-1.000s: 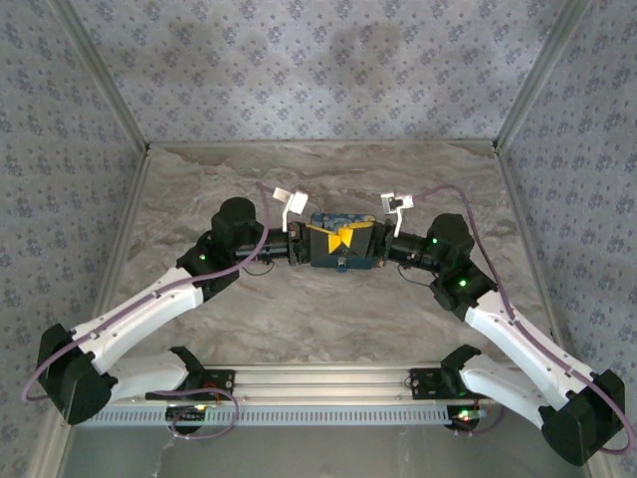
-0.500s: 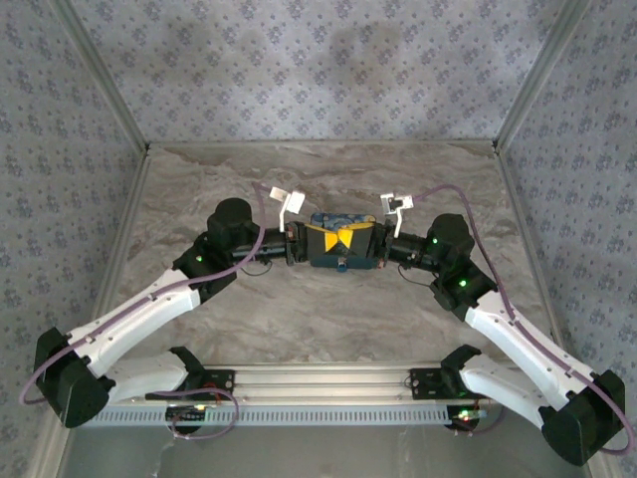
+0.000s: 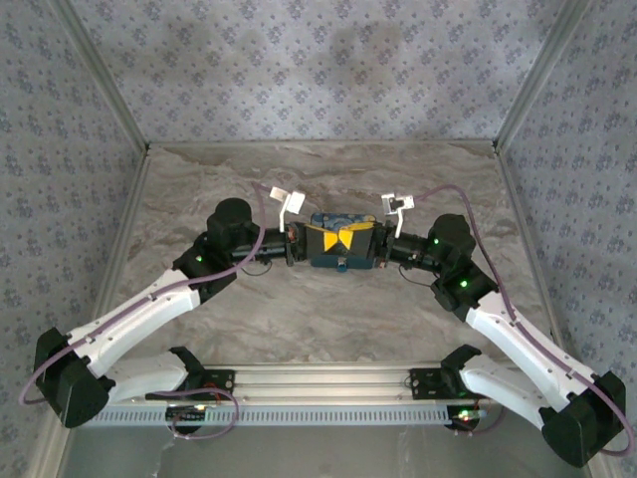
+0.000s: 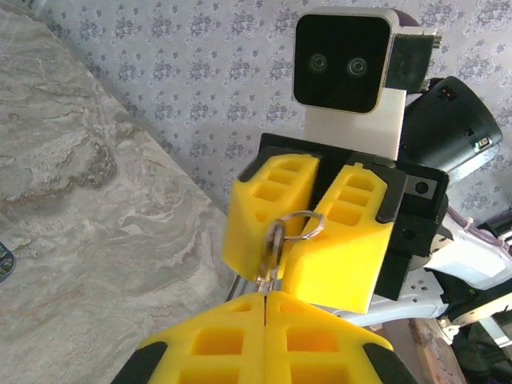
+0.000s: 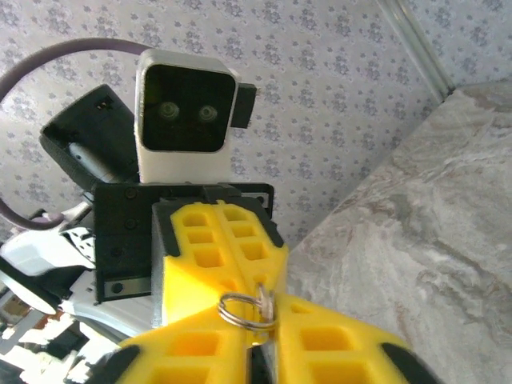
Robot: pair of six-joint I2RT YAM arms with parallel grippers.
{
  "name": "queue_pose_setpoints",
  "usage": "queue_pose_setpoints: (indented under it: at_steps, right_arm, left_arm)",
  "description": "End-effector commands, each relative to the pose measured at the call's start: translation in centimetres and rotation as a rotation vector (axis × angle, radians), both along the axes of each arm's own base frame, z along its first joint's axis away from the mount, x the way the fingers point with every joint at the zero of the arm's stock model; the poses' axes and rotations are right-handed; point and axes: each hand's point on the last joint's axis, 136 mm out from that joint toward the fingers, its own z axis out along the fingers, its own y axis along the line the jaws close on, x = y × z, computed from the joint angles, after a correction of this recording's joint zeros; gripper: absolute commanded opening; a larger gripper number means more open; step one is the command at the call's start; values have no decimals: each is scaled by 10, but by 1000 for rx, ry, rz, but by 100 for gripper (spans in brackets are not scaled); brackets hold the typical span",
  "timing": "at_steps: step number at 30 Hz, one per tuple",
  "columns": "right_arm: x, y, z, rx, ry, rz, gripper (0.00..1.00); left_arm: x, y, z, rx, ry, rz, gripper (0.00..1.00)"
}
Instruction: Unlock the padlock with the key
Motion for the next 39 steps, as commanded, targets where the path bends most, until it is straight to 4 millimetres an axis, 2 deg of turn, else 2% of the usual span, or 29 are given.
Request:
queue_pose_setpoints:
  at_steps: [1, 3, 9, 13, 16, 19, 22, 28, 32, 36, 39]
  right_arm:
    - [4, -10, -12, -38, 35, -48, 39]
    - [9, -21, -19, -72, 48, -100, 44]
    - [15, -48, -42, -251, 57, -213, 42]
    - [12, -46, -54, -308, 61, -177, 41]
    - [7, -35, -62, -303, 84, -99, 40]
    - [0, -22, -66, -254, 111, 4, 35]
    - [-7, -16, -64, -215, 109, 68, 35]
    - [-19, -13, -65, -205, 97, 135, 51]
    - [-30, -9, -64, -194, 96, 194, 48]
    - [-38, -8, -64, -202, 93, 229, 40]
    - [-42, -8, -65, -208, 92, 250, 42]
  left_arm:
    - [0, 6, 12, 33, -44, 26, 0]
    - [1, 7, 0, 101, -19, 33, 0]
    - [-2, 7, -38, 288, 96, -11, 0]
    - [-9, 4, -69, 423, 208, -84, 0]
    - [-20, -1, -82, 480, 252, -154, 0]
    - [-32, -8, -78, 465, 240, -219, 0]
    - [-44, -11, -68, 453, 204, -270, 0]
    - [-50, -11, -56, 424, 165, -301, 0]
    - [-51, -11, -51, 413, 154, -308, 0]
    - [-50, -11, -48, 408, 143, -307, 0]
    - [-50, -11, -46, 408, 138, -303, 0]
